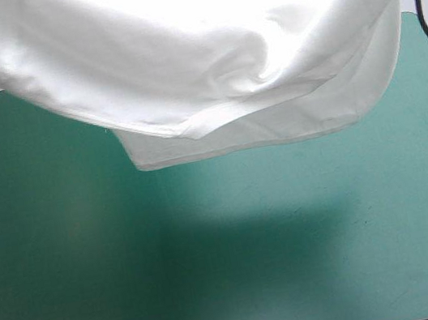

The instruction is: Fold the cloth

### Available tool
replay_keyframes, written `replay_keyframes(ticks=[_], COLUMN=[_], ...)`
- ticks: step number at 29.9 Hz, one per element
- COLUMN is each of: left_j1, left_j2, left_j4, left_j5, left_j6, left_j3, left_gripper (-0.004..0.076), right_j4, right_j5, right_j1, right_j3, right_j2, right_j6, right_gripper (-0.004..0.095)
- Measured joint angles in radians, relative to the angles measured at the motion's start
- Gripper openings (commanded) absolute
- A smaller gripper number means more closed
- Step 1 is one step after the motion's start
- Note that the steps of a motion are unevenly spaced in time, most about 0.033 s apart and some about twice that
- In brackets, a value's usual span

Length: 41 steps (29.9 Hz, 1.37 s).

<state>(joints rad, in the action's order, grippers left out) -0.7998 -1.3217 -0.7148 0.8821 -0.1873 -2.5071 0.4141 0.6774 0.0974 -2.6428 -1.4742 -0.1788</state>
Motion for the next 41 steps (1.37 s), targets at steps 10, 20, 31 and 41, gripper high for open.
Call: replay_keyframes(ticks=[10,20,31,41], left_j1=[0.000,0.000,0.186,0.533], left_j2=[0.028,-0.022,-0.203,-0.490], left_j4=[-0.012,0.004,0.014,0.444], left_j5=[0.124,0.317,0.185,-0.068], left_j6=[-0.081,-0.061,0.148,0.159], left_j3=[-0.141,-0.055,0.301,0.430], left_gripper=[0.0020,0.0020,0.0022,0.0021], right_j4=[0.014,0.057,0.169,0.194], right_j5=[-0.045,0.168,0.250,0.207], right_j1=[0.000,0.000,0.000,0.000], right_j3=[-0.009,0.043,0.184,0.193], right_j2=[0.101,0.058,-0.217,-0.584], right_j6=[-0.032,-0.032,-0.074,-0.146], right_gripper=[-0.0017,-0.0017,-0.0017,-0.0017])
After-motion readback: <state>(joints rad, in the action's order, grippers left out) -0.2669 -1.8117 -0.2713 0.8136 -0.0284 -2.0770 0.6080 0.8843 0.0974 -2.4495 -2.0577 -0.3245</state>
